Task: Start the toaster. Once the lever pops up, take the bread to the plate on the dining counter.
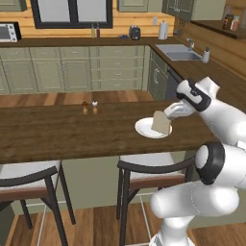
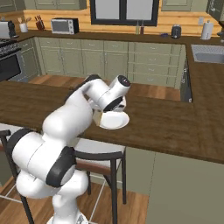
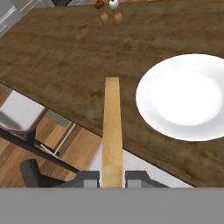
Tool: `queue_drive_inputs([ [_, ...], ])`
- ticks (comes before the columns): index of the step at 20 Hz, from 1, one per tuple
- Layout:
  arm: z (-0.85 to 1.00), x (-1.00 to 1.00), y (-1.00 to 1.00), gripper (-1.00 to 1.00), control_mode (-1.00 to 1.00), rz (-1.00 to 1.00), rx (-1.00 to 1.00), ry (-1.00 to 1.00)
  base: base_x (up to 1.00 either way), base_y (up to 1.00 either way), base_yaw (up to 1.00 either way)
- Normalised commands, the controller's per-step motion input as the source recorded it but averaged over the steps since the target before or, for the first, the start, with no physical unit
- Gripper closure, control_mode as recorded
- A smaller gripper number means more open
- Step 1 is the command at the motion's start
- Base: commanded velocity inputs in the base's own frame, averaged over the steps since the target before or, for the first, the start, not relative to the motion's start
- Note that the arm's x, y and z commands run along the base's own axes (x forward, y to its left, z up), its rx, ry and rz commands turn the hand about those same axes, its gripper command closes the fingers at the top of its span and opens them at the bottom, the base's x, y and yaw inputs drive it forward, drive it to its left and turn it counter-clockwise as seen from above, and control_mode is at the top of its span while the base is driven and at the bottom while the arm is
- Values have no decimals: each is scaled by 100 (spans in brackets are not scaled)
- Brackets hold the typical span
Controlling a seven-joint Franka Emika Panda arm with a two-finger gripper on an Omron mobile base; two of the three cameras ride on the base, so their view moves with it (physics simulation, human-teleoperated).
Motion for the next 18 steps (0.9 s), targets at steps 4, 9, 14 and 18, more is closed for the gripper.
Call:
queue_drive_inputs([
  [4,-34,69,0,100,-100,-7,10,0,0,0,0],
  [9,-35,42,0,100,-100,-8,7,0,0,0,0],
  [14,-31,27,0,100,-100,-7,3,0,0,0,0],
  [18,-18,67,0,100,-100,-5,2,0,0,0,0],
])
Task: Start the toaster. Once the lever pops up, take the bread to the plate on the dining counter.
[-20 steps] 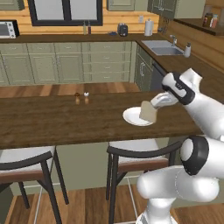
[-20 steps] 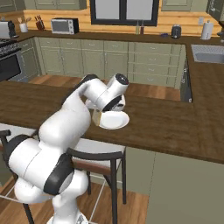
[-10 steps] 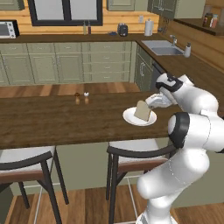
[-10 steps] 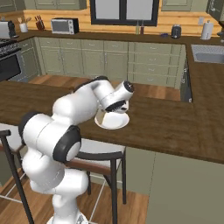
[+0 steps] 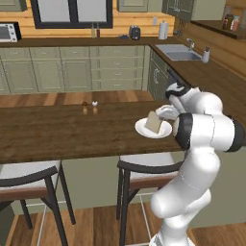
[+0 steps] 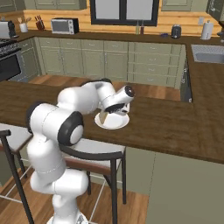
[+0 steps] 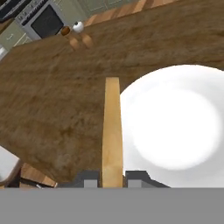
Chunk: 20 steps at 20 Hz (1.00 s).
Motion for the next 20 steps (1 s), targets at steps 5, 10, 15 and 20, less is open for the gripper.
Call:
queue_drive_inputs([
  [5,-23,55,0,100,-100,-1,3,0,0,0,0],
  [10,-31,25,0,100,-100,0,2,0,0,0,0],
  [15,-32,8,0,100,-100,0,0,0,0,0,0],
  [20,-26,9,0,100,-100,0,0,0,0,0,0],
])
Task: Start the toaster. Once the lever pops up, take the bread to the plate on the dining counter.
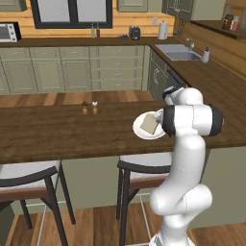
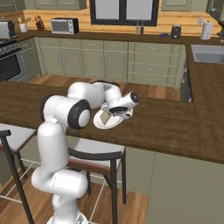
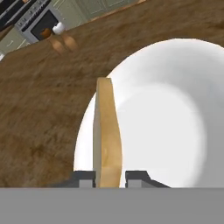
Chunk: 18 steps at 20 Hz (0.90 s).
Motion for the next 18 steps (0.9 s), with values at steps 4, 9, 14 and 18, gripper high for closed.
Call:
queue_drive_inputs([
  [4,-16,3,0,-100,-100,-1,0,0,0,0,0],
  [9,0,0,-6,-100,-100,-4,0,0,0,0,0],
  [14,8,0,-23,-100,-100,-10,-2,2,0,0,0],
  [18,21,1,-30,-100,-100,-14,-5,8,0,0,0],
])
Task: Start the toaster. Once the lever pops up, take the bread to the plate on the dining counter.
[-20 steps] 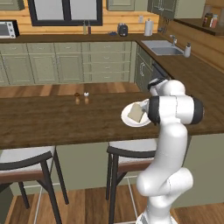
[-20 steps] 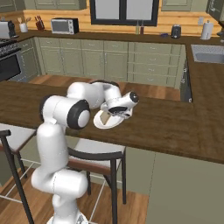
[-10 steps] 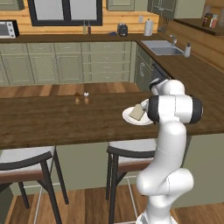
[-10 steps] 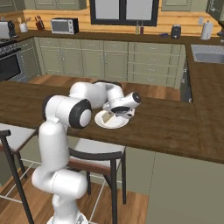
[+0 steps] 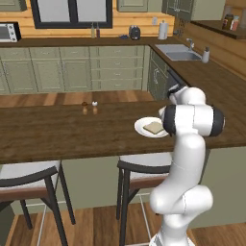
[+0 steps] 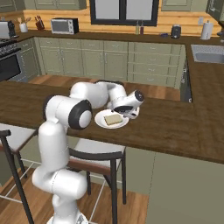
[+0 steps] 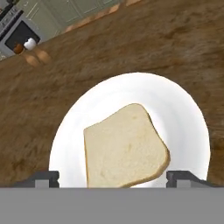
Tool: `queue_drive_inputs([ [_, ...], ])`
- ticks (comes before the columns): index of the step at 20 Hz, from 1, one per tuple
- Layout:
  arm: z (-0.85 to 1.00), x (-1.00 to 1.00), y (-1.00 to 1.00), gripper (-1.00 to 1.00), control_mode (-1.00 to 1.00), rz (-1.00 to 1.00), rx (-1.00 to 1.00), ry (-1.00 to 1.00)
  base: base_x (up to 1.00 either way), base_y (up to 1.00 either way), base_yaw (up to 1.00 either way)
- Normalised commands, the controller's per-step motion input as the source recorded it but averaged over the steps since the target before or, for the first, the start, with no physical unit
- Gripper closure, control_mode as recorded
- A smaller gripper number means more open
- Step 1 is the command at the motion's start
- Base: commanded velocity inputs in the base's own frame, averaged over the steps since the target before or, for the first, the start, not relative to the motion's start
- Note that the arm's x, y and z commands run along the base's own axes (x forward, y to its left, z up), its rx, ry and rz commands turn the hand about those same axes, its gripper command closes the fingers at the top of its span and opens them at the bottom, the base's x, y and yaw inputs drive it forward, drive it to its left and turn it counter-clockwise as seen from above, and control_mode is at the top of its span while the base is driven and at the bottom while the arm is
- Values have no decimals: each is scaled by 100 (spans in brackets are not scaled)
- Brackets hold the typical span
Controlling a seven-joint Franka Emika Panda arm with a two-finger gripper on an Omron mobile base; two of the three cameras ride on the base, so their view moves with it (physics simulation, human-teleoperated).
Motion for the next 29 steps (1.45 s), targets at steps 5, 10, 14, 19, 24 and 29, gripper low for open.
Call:
queue_drive_inputs([
  [5,52,-1,-21,-100,-100,-13,-7,3,0,0,0],
  [10,100,-44,0,-100,-100,-10,-12,-4,0,0,0],
  [14,81,-73,13,-100,-100,-8,-20,0,0,0,0],
  [19,23,-89,34,-100,-100,-10,-25,3,0,0,0],
  [24,0,-100,38,-100,-100,-13,-21,8,0,0,0],
  [29,2,-99,33,-100,-100,-18,-11,17,0,0,0],
])
